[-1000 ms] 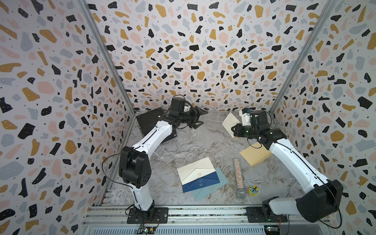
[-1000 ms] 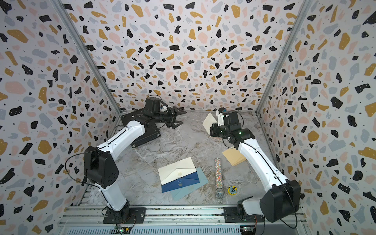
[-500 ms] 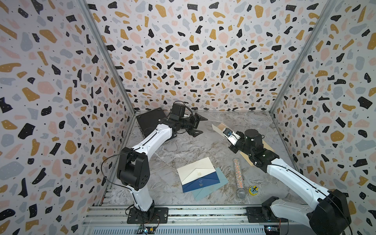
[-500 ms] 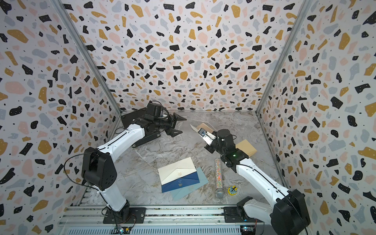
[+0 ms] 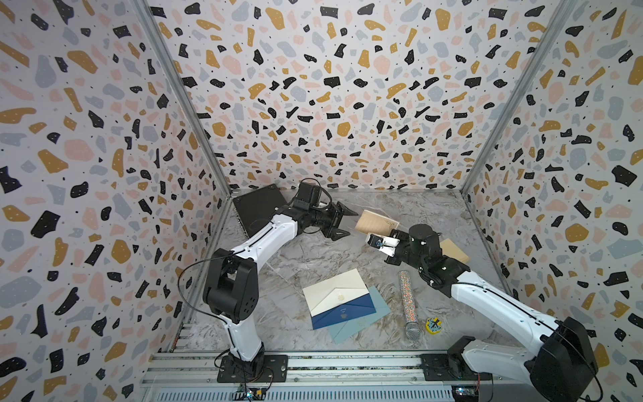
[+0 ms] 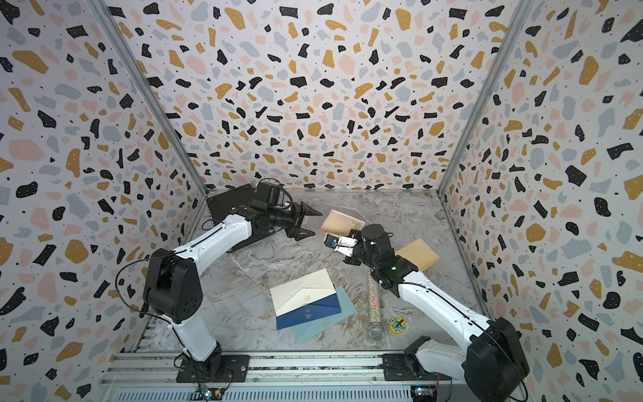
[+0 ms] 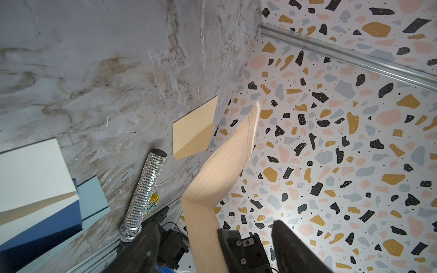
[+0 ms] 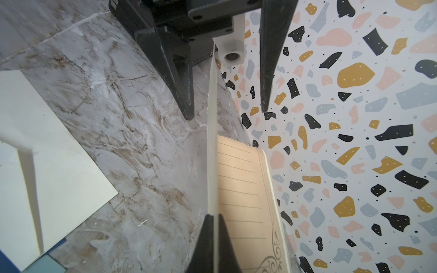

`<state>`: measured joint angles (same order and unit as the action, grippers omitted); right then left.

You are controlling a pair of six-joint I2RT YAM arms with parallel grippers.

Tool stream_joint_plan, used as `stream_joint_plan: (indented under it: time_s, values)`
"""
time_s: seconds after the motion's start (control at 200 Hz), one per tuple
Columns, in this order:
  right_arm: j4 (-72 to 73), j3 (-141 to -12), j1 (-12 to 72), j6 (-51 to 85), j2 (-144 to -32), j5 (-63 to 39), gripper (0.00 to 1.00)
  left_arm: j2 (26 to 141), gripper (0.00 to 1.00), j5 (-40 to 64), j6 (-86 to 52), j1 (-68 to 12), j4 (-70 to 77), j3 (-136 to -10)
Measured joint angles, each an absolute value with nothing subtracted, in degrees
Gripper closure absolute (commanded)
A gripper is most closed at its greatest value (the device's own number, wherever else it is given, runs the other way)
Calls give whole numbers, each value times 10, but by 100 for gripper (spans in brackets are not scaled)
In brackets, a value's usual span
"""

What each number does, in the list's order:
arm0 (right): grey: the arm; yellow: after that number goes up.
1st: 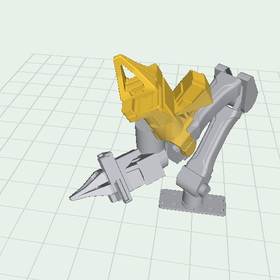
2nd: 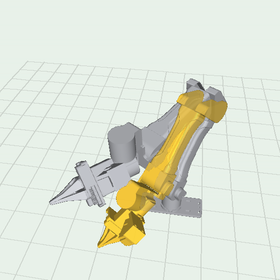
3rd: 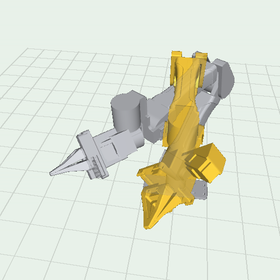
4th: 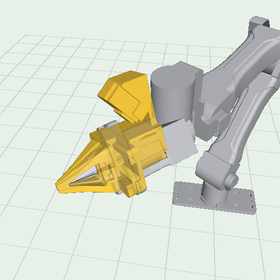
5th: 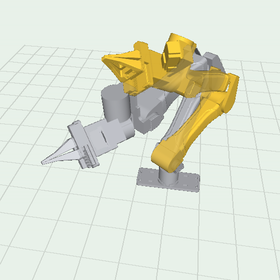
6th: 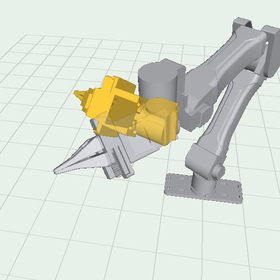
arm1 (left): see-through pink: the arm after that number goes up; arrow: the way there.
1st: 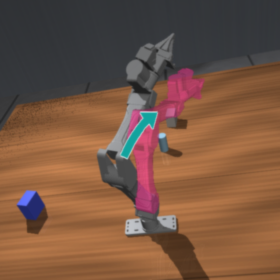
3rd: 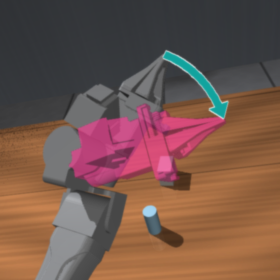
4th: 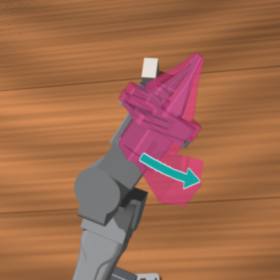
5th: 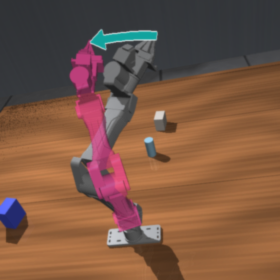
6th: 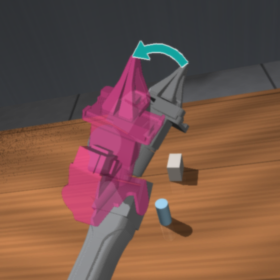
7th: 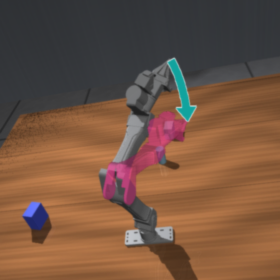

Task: Take the letter paper out of the envelope
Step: Unfold the letter paper, then place the letter paper at the center of the board.

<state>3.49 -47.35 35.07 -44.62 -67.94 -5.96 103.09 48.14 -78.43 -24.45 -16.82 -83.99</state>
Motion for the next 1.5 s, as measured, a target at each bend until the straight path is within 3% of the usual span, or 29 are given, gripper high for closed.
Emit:
stream_joint_plan:
  time_s: [0.12,0.626,0.826,0.931,1.176,1.497]
  values:
    - [37,-474,354,-452,-687,-60,100,1046,37,487,-783,-249,-168,-840]
    - [62,-474,367,-452,-692,-55,100,1072,100,491,-818,-251,-107,-839]
    - [73,-472,367,-437,-693,-51,100,1072,100,490,-821,-246,-89,-838]
    - [77,-467,368,-413,-693,-51,70,1063,100,485,-822,-242,-67,-820]
    - [69,-440,379,-256,-665,-34,36,1023,100,457,-784,-206,-10,-776]
    - [-32,-482,380,3,-582,-17,31,896,100,411,-571,-148,-43,-672]
